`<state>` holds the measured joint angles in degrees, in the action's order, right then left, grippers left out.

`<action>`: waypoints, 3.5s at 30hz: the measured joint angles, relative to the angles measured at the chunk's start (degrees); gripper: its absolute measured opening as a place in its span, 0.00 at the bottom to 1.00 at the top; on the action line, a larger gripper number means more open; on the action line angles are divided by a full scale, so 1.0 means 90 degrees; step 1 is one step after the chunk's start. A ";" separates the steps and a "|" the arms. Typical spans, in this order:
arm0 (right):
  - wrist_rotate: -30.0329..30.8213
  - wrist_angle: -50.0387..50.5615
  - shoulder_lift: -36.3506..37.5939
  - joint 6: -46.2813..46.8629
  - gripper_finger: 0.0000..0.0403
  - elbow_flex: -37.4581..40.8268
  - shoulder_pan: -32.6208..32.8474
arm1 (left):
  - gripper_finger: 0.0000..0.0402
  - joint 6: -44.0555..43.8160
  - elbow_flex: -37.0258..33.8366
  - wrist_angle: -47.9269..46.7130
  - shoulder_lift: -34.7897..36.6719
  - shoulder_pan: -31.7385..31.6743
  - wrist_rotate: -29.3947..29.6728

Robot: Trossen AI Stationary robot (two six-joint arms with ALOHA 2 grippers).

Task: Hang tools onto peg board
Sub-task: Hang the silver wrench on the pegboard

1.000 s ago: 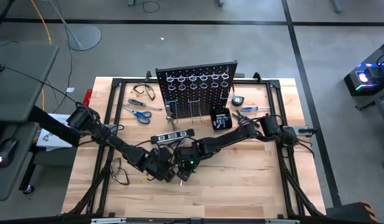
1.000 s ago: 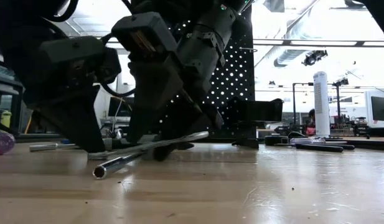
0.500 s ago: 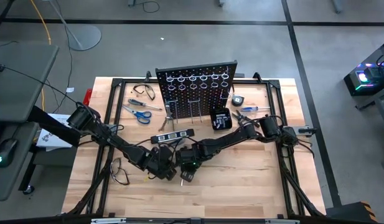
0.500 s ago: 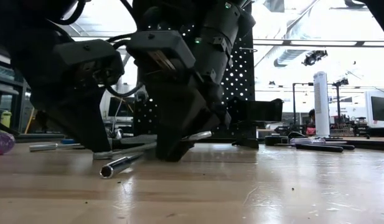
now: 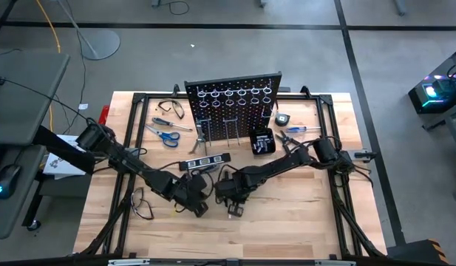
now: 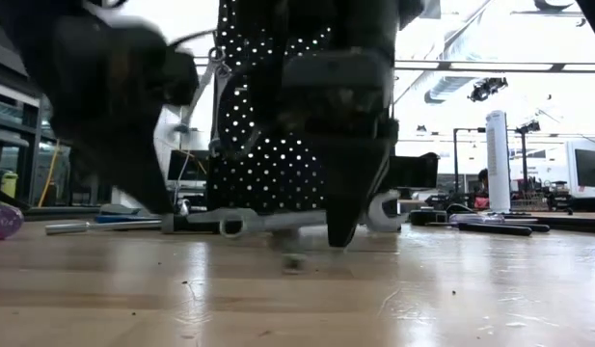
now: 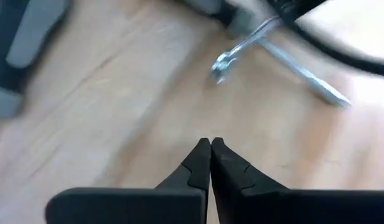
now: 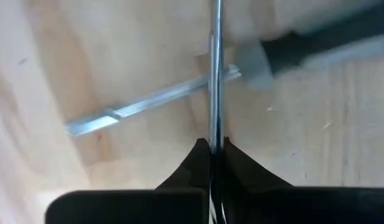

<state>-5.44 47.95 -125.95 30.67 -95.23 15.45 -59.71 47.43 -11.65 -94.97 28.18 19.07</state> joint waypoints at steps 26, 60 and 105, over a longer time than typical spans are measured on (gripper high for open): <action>0.1777 -0.2455 0.1810 0.0062 0.00 -0.0053 -0.0622 | 0.00 -0.0476 0.0041 -0.1180 0.3833 0.1673 0.4210; 0.2018 -0.0789 0.1967 0.0295 0.01 -0.0368 -0.1040 | 0.00 -0.0312 0.0044 -0.1387 0.4098 0.1664 0.4468; 0.1084 0.3395 0.2193 0.5429 0.47 0.0550 0.2909 | 0.00 -0.2854 0.0049 -0.1324 0.1250 0.2228 -0.0240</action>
<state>4.32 78.51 -106.22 79.53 -90.28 41.63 -85.39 47.88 -23.56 -83.72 48.23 16.91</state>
